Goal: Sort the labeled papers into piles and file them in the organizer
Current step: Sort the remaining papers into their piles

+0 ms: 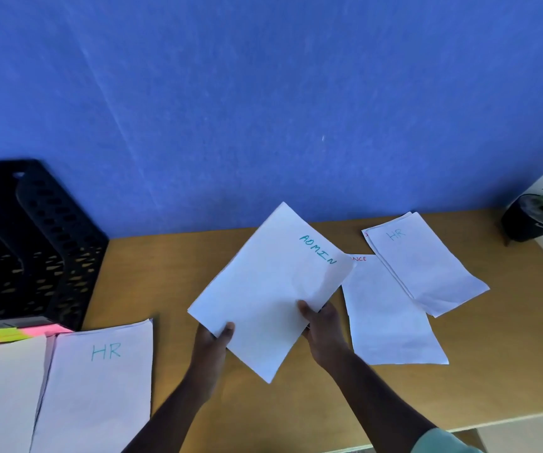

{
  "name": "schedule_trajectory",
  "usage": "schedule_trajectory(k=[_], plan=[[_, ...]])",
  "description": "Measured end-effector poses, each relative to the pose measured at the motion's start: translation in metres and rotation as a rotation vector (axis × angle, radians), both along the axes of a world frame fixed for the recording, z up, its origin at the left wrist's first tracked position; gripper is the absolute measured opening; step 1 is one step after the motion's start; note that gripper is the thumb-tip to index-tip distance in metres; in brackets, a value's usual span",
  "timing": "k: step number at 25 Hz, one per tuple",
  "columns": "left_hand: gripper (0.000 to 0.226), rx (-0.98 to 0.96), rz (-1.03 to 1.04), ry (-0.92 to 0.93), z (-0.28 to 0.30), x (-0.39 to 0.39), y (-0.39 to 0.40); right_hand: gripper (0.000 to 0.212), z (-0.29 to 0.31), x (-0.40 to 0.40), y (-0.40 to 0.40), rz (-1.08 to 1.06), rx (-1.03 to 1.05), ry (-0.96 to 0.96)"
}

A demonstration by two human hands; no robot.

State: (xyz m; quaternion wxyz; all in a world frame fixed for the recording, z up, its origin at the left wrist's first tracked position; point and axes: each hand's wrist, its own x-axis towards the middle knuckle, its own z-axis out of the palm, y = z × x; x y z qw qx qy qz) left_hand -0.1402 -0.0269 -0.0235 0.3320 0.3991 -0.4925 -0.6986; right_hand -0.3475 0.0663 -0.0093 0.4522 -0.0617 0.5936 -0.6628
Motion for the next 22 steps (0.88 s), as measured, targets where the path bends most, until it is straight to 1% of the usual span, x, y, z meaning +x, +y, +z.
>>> schedule_trajectory(k=[2,3,4,5,6,8,9,10,11,12,13,15,17,19,21,22], plan=[[0.062,0.005,0.162,-0.150,0.001,0.005,-0.011,0.024,0.004,-0.007,0.003,0.004,0.009,0.138],[0.070,-0.005,0.241,-0.227,0.006,0.005,-0.018,0.026,0.007,-0.011,0.005,0.019,0.004,0.198],[0.076,-0.030,0.275,-0.263,0.011,0.001,-0.027,0.031,0.010,-0.014,0.007,0.048,0.002,0.253],[0.078,-0.082,0.253,-0.272,0.017,-0.004,-0.035,0.034,0.014,-0.016,0.008,0.087,0.007,0.306],[0.076,-0.133,0.180,-0.250,0.025,-0.010,-0.042,0.031,0.016,-0.017,0.009,0.121,0.020,0.350],[0.062,-0.177,-0.004,-0.195,0.041,-0.022,-0.051,0.022,0.020,-0.015,0.008,0.162,0.041,0.439],[0.049,-0.231,-0.061,-0.226,0.047,-0.028,-0.051,0.020,0.021,-0.012,0.007,0.161,0.056,0.516],[0.036,-0.317,-0.074,-0.286,0.051,-0.032,-0.048,0.019,0.024,-0.008,0.004,0.129,0.086,0.622],[0.028,-0.416,-0.057,-0.349,0.054,-0.036,-0.041,0.021,0.026,-0.003,0.001,0.068,0.128,0.735],[0.026,-0.497,-0.011,-0.375,0.055,-0.039,-0.031,0.022,0.029,0.004,-0.002,-0.008,0.165,0.822],[0.024,-0.549,0.048,-0.362,0.056,-0.043,-0.019,0.022,0.033,0.013,-0.006,-0.073,0.170,0.870],[0.023,-0.621,0.148,-0.294,0.057,-0.050,0.003,0.023,0.041,0.035,-0.012,-0.120,0.077,0.917],[0.031,-0.669,0.183,-0.226,0.053,-0.052,0.012,0.025,0.044,0.051,-0.013,-0.106,-0.028,0.944],[0.040,-0.692,0.198,-0.206,0.047,-0.047,0.011,0.034,0.040,0.056,-0.010,-0.070,-0.077,0.957],[0.039,-0.660,0.190,-0.275,0.035,-0.038,0.009,0.045,0.026,0.053,-0.006,0.021,-0.021,0.939],[0.041,-0.626,0.181,-0.320,0.029,-0.033,0.007,0.045,0.019,0.051,-0.006,0.086,0.059,0.910]])
